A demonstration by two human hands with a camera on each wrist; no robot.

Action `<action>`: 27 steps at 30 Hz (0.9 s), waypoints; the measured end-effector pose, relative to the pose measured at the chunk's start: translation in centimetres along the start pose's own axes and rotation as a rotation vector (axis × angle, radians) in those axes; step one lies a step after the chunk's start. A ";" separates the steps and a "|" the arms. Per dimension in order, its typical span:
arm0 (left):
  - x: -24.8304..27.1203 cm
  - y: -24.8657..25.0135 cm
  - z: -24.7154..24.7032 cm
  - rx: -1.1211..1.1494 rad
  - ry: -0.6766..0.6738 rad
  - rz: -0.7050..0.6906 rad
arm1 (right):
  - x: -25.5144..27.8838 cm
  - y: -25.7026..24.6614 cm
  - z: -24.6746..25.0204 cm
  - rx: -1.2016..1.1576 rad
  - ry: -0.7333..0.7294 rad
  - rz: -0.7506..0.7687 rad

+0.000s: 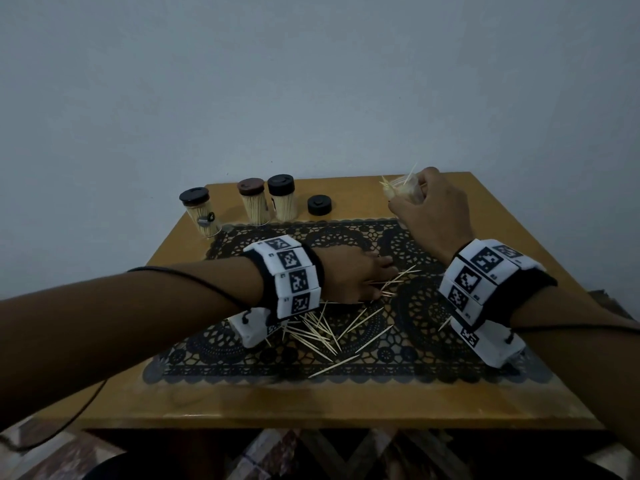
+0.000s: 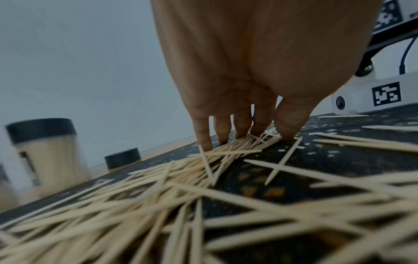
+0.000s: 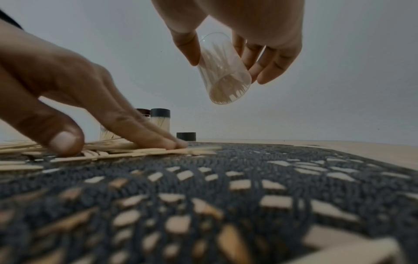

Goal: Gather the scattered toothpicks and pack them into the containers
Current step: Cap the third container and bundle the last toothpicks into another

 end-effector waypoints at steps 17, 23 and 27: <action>0.3 8.8 0.6 -0.167 0.095 -0.224 | 1.3 -1.2 6.2 0.126 0.003 0.088; -0.8 10.5 -0.9 -0.320 0.062 -0.192 | 2.3 -0.7 6.0 0.125 -0.019 0.071; 1.0 6.6 -0.5 -0.321 0.114 -0.029 | 2.3 -1.1 5.3 0.092 -0.033 0.061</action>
Point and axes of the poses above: each hand's wrist, its own x-axis away from the middle knuckle, its own z-axis out of the back of the hand, y = z × x, the point moved 8 cm from there along -x, towards the middle knuckle, and after that the axes turned 10 degrees about -y, right-handed, at the moved point
